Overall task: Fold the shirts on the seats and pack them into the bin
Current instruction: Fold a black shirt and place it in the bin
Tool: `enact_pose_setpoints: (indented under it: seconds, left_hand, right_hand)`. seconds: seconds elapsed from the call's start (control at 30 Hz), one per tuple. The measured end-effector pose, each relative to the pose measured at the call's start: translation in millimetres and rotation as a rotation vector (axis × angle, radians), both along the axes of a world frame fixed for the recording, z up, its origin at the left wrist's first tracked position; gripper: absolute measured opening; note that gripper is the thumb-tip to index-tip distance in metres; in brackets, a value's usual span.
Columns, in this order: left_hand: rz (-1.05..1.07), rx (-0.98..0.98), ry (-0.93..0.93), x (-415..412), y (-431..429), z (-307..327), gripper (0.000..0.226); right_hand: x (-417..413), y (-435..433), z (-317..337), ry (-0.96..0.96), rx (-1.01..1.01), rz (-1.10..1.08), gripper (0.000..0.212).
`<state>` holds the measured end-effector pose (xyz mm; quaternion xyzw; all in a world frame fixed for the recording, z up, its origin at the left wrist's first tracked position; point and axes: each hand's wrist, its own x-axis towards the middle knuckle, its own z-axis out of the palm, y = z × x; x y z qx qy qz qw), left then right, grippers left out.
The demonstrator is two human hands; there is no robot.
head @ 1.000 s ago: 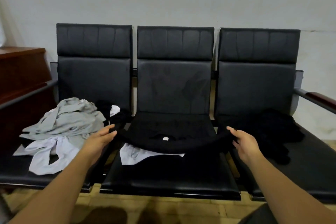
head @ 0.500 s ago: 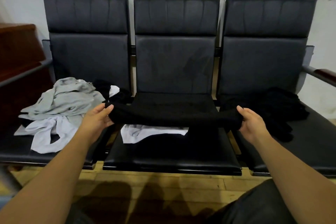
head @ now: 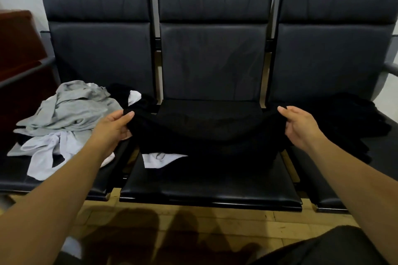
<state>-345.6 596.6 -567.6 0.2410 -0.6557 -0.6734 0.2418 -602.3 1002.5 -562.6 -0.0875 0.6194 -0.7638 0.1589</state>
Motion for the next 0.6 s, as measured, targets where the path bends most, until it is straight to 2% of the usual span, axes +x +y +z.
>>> enact_pose_setpoints:
  seconds: [0.13, 0.23, 0.37, 0.47, 0.6]
  left_hand:
    - [0.035, -0.001, -0.022, -47.7, -23.2, -1.3, 0.017]
    - [0.064, 0.023, -0.026, -84.3, -39.3, -12.2, 0.021]
    - [0.135, 0.087, -0.072, -131.5, -58.4, -38.5, 0.012]
    - [0.115, 0.038, -0.217, -155.7, -70.8, -73.3, 0.021]
    - [0.144, -0.127, -0.374, -173.8, -70.8, -103.5, 0.039]
  right_hand:
    - [-42.5, -32.1, -17.4, -0.07, -0.001, -0.109, 0.005]
    - [-75.7, -54.0, -34.4, -0.115, 0.057, -0.204, 0.012]
    - [-117.3, -82.7, -62.4, -0.128, 0.158, -0.333, 0.016]
    - [-133.3, -102.2, -86.6, -0.049, 0.34, -0.349, 0.03]
    - [-140.6, -113.5, -111.1, 0.174, 0.669, -0.273, 0.01]
